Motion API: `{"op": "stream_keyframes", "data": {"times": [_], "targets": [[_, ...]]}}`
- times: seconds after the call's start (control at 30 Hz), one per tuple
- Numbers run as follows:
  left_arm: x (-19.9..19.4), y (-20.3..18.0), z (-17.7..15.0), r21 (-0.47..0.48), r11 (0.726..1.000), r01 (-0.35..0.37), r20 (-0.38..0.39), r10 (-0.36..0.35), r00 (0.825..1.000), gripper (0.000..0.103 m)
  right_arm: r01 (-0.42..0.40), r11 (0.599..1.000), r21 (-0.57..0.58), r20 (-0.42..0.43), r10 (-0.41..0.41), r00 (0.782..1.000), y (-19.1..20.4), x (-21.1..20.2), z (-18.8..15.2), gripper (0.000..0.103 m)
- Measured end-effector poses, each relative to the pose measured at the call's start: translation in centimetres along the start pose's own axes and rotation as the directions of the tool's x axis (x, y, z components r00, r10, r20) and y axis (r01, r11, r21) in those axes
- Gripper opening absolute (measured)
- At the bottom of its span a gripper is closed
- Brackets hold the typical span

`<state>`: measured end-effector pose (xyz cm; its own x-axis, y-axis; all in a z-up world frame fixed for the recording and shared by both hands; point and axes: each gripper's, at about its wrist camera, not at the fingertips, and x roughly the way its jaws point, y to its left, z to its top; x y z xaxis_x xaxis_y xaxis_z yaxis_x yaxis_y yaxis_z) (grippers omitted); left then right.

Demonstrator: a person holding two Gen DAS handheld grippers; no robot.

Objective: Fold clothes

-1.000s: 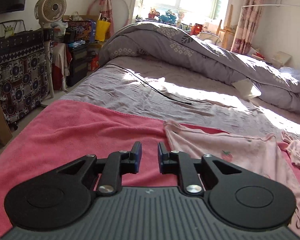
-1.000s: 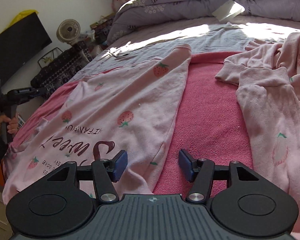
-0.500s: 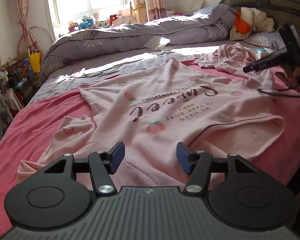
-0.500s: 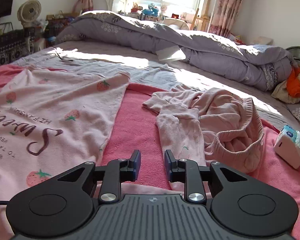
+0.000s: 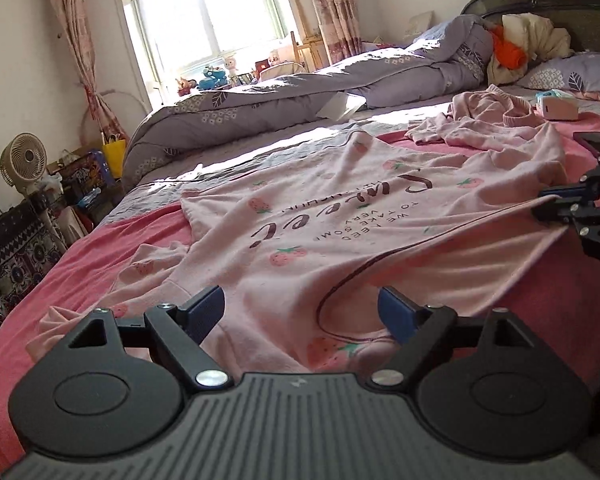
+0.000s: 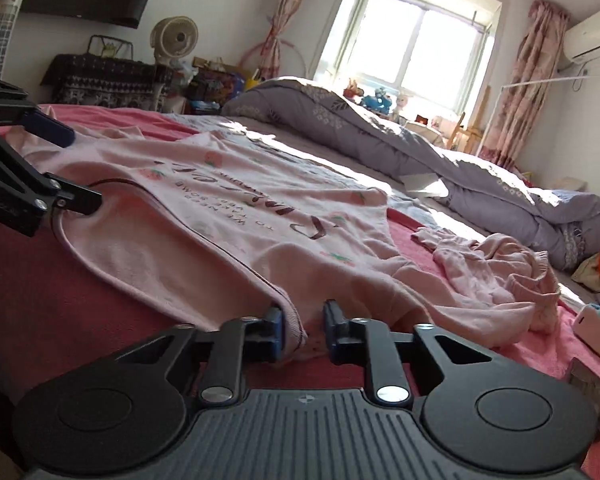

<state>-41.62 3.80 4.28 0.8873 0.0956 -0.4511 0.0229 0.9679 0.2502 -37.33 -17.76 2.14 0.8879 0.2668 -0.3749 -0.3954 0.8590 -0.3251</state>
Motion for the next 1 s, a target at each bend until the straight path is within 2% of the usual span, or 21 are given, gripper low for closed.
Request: {"op": "stream_keyframes", "data": {"times": [0.13,0.23,0.3,0.43,0.5,0.57,0.6,0.63,0.67,0.7,0.77,0.8,0.83,0.93,1.0], "targets": [[-0.6,0.9,-0.8,-0.029,0.999,-0.042,-0.013,0.041,0.999,0.087,0.106,0.994,-0.016,0.058,-0.105,0.993,-1.3,-1.6,-0.3,0.008],[-1.0,1.3,-1.4,-0.031,0.998,-0.052,-0.019,0.051,0.998,0.091,0.138,0.989,-0.043,0.103,-0.133,0.986,-1.6,-3.4,-0.5,0.008],[-1.2,1.4,-1.9,-0.024,0.997,-0.074,-0.027,0.073,0.997,0.091,0.136,0.989,-0.064,0.077,-0.131,0.988,-1.5,-3.5,-0.9,0.008],[-1.5,3.0,-2.7,-0.061,0.989,-0.132,-0.049,0.129,0.990,0.091,0.067,0.994,-0.090,-0.084,-0.074,0.994,-1.3,-1.2,-3.8,0.008],[-1.8,4.0,-2.8,-0.089,0.985,-0.150,-0.049,0.146,0.988,0.093,0.061,0.987,-0.147,-0.051,-0.069,0.996,-0.6,-1.8,-4.2,0.009],[-2.3,5.1,-2.9,-0.115,0.979,-0.167,-0.042,0.163,0.986,0.094,0.043,0.984,-0.174,0.008,-0.043,0.999,-0.2,-2.9,-3.8,0.016],[-2.4,5.6,-2.8,-0.123,0.976,-0.178,-0.039,0.175,0.984,0.094,0.009,0.986,-0.164,0.049,-0.001,0.999,-0.2,-3.8,-3.3,0.026],[-2.7,6.1,-2.7,-0.136,0.972,-0.192,-0.028,0.190,0.981,0.094,-0.062,0.988,-0.142,0.089,0.075,0.993,-0.3,-4.6,-2.6,0.037],[-3.0,6.7,-2.5,-0.152,0.966,-0.210,-0.015,0.210,0.978,0.094,-0.147,0.982,-0.117,0.124,0.161,0.979,-0.4,-5.3,-1.9,0.040],[-3.2,7.2,-2.3,-0.167,0.959,-0.228,-0.003,0.230,0.973,0.094,-0.246,0.966,-0.084,0.143,0.256,0.956,-0.4,-5.6,-1.1,0.043],[-3.6,8.6,-1.8,-0.210,0.946,-0.247,0.017,0.256,0.966,0.094,-0.449,0.894,-0.006,0.165,0.444,0.881,0.0,-5.1,0.6,0.043],[-3.7,9.3,-1.6,-0.231,0.939,-0.254,0.025,0.267,0.963,0.094,-0.524,0.851,0.025,0.166,0.513,0.842,0.5,-4.2,1.3,0.043],[-3.7,10.0,-1.5,-0.252,0.932,-0.261,0.032,0.278,0.960,0.096,-0.572,0.819,0.045,0.156,0.560,0.814,1.1,-3.2,1.8,0.043],[-2.3,11.9,-1.4,-0.265,0.902,-0.340,-0.007,0.350,0.937,0.096,-0.641,0.755,0.136,0.101,0.633,0.767,3.4,1.2,2.9,0.043],[-1.7,12.4,-1.9,-0.273,0.892,-0.360,-0.034,0.365,0.930,0.096,-0.691,0.664,0.284,0.065,0.706,0.705,3.5,5.0,3.4,0.043]]}}
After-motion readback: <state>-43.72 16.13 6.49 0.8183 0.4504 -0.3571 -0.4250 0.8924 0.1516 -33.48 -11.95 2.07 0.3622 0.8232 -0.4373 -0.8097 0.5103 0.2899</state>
